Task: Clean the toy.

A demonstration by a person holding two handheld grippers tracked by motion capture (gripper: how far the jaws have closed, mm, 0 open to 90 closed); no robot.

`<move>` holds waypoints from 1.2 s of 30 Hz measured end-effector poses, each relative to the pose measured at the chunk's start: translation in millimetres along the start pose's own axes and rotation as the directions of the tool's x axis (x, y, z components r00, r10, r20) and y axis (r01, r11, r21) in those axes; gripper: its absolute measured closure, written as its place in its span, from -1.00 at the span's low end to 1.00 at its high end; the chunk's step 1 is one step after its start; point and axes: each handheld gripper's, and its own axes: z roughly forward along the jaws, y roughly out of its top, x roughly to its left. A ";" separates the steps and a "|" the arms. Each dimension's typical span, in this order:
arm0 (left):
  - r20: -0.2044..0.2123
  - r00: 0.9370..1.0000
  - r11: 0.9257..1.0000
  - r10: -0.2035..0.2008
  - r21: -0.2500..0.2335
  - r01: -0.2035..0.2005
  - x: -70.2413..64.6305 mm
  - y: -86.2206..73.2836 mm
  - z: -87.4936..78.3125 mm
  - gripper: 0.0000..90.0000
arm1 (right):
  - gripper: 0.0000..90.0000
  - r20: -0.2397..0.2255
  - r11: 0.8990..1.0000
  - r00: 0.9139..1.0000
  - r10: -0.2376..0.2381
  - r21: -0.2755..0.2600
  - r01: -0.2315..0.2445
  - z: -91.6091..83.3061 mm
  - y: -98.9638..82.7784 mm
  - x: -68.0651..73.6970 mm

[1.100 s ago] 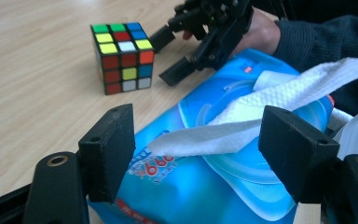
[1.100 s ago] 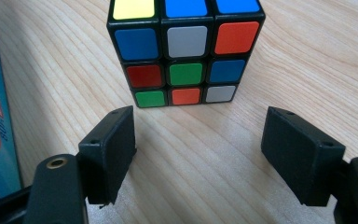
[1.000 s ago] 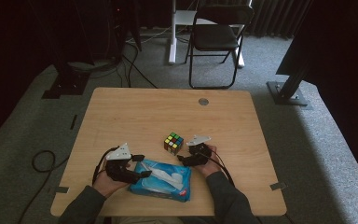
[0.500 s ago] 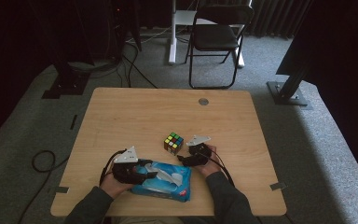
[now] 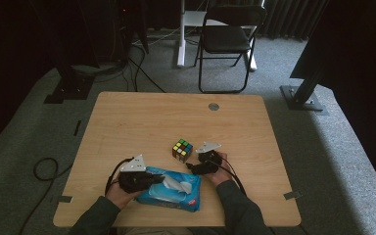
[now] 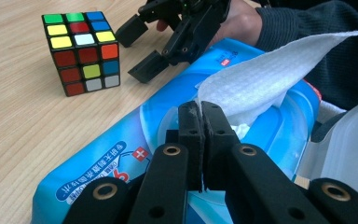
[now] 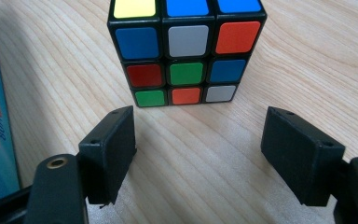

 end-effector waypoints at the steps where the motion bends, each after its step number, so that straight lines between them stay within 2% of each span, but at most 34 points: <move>1: -0.001 1.000 1.000 -0.001 -0.005 0.001 0.5 0.2 -0.5 0.97 | -0.42 -0.001 1.000 1.000 0.000 -0.001 0.000 0.0 0.0 -0.1; 4: -0.006 1.000 0.999 -0.020 -0.035 0.020 2.1 0.9 -2.4 0.97 | -0.42 0.000 1.000 1.000 -0.001 0.001 0.001 0.0 0.0 0.0; 10: -0.004 1.000 0.998 -0.028 -0.065 0.028 3.8 3.3 -5.8 0.97 | -0.43 -0.001 1.000 1.000 -0.001 0.001 0.001 -0.1 0.0 -0.1; 17: -0.040 0.998 0.991 -0.049 -0.127 0.044 7.9 8.0 -15.2 0.97 | -0.42 -0.002 1.000 1.000 0.001 -0.001 -0.001 0.0 0.0 -0.3; 21: -0.050 0.998 0.990 -0.039 -0.134 0.032 7.4 11.9 -19.3 0.97 | -0.42 -0.001 1.000 1.000 0.000 0.000 0.000 0.0 0.0 -0.1; 36: -0.083 0.996 0.983 -0.042 -0.183 0.026 12.3 25.7 -25.5 0.98 | -0.43 0.000 1.000 1.000 0.001 0.001 -0.001 0.0 0.0 0.2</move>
